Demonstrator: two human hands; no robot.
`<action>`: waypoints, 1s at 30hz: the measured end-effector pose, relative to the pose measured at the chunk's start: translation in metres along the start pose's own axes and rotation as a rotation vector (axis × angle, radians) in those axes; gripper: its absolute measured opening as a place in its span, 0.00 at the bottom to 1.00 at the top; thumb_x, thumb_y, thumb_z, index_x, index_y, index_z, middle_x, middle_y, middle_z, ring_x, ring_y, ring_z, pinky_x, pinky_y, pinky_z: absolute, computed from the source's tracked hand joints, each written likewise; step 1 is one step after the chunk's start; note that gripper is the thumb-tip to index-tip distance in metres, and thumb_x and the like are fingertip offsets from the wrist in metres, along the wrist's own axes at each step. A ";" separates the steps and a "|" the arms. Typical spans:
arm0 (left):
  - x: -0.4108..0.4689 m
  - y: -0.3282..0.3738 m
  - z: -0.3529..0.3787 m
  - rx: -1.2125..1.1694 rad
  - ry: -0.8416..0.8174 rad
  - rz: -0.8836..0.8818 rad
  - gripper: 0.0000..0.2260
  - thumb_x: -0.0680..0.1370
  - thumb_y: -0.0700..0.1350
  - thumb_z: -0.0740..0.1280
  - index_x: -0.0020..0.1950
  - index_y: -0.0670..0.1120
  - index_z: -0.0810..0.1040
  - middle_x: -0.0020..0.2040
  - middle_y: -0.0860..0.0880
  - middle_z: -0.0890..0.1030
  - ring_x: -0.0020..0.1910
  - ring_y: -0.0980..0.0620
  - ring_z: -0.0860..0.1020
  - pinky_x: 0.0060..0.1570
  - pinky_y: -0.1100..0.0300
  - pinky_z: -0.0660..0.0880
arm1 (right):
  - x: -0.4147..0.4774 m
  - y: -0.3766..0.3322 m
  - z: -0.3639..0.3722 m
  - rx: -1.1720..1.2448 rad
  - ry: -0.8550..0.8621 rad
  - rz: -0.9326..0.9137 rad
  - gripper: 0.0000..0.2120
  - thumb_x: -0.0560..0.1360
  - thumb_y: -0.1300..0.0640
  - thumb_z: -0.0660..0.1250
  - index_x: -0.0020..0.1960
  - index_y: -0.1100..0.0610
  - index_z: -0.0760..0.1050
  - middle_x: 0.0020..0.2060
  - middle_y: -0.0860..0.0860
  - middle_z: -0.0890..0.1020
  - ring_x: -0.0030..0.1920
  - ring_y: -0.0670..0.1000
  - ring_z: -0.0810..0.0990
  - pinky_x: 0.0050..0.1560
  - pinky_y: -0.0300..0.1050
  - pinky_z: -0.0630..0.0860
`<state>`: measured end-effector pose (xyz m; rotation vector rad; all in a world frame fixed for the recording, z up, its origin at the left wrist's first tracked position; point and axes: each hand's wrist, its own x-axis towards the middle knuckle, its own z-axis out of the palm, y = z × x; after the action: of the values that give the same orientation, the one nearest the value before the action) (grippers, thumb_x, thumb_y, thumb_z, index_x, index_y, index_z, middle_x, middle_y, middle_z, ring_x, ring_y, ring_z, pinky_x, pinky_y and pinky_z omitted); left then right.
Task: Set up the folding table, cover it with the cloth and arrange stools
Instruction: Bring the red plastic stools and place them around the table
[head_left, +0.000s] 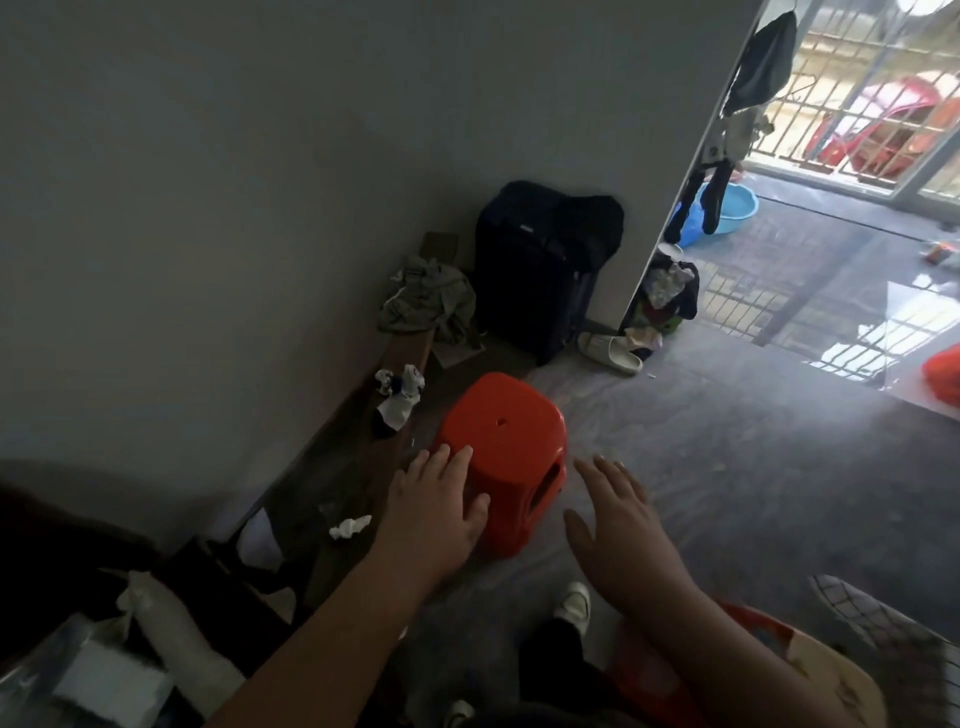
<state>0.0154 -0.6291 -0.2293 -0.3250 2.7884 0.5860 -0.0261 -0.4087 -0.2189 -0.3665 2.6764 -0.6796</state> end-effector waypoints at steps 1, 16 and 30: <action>0.015 0.002 0.000 -0.003 -0.007 0.001 0.29 0.82 0.59 0.54 0.81 0.53 0.50 0.81 0.48 0.55 0.80 0.47 0.50 0.77 0.44 0.51 | 0.014 0.004 -0.001 0.006 -0.003 0.004 0.32 0.81 0.44 0.59 0.80 0.48 0.52 0.80 0.49 0.54 0.80 0.51 0.46 0.78 0.52 0.52; 0.254 0.036 0.024 0.025 -0.119 -0.098 0.29 0.82 0.57 0.57 0.81 0.50 0.54 0.80 0.47 0.57 0.79 0.46 0.53 0.77 0.47 0.55 | 0.246 0.103 0.002 0.110 -0.237 0.120 0.33 0.78 0.51 0.62 0.80 0.53 0.55 0.78 0.55 0.59 0.78 0.57 0.54 0.76 0.52 0.56; 0.457 -0.094 0.156 0.066 -0.365 -0.208 0.34 0.81 0.56 0.61 0.81 0.51 0.47 0.81 0.46 0.52 0.79 0.44 0.54 0.73 0.42 0.58 | 0.375 0.147 0.188 0.250 -0.251 0.574 0.35 0.79 0.49 0.62 0.81 0.50 0.49 0.79 0.52 0.58 0.78 0.53 0.55 0.75 0.55 0.59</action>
<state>-0.3539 -0.7211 -0.5418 -0.4384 2.3821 0.4508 -0.3137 -0.4841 -0.5491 0.3500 2.2551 -0.7107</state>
